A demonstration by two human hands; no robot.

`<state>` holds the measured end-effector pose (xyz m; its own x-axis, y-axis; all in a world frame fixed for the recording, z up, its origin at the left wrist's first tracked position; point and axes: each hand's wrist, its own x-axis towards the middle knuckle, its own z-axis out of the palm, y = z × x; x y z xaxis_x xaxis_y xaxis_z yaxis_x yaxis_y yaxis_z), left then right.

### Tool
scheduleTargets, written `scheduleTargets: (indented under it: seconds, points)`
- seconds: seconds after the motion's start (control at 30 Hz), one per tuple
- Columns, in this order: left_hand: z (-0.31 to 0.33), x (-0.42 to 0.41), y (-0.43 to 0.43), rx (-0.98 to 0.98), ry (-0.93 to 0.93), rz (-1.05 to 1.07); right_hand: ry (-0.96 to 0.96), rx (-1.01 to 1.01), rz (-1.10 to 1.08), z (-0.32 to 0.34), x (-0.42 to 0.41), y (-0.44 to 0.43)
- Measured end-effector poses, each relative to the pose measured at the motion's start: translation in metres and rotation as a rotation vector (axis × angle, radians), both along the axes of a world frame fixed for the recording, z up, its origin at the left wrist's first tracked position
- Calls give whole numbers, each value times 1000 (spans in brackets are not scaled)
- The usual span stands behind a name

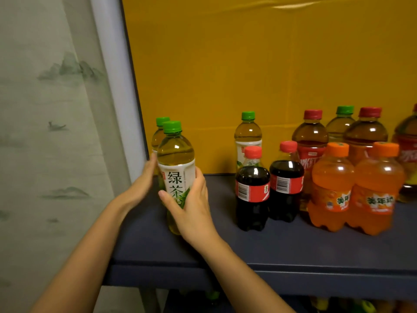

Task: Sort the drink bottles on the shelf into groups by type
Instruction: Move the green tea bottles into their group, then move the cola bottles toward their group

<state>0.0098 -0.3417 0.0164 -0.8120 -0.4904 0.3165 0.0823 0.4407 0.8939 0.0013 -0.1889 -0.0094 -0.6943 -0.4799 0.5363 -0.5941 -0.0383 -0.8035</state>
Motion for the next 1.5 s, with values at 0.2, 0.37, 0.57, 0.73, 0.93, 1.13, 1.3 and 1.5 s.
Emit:
scheduleTargets:
  seconds: [0.2, 0.37, 0.57, 0.73, 0.93, 1.13, 1.3, 1.5]
  points:
    - [15, 41, 36, -45, 587, 423, 103, -62, 102, 18, 1, 69]
    - [30, 57, 109, -131, 725, 163, 267, -277, -155, 38, -35, 124]
    - [2, 18, 178, -389, 520, 10, 328, -73, -493, 33, -80, 145]
    - [-22, -19, 182, -310, 237, -75, 339, 108, -473, 11, -86, 143]
    - [-27, -32, 174, -78, 119, -182, 316, 39, -461, 4, -82, 138]
    - [-30, -29, 163, 165, 151, -213, 60, 44, -348, -5, -81, 138]
    - [-27, -24, 160, 237, 176, -245, -60, -41, -224, -5, -80, 139]
    - [-10, -11, 175, 191, 301, -307, -112, -195, -119, 6, -57, 160]
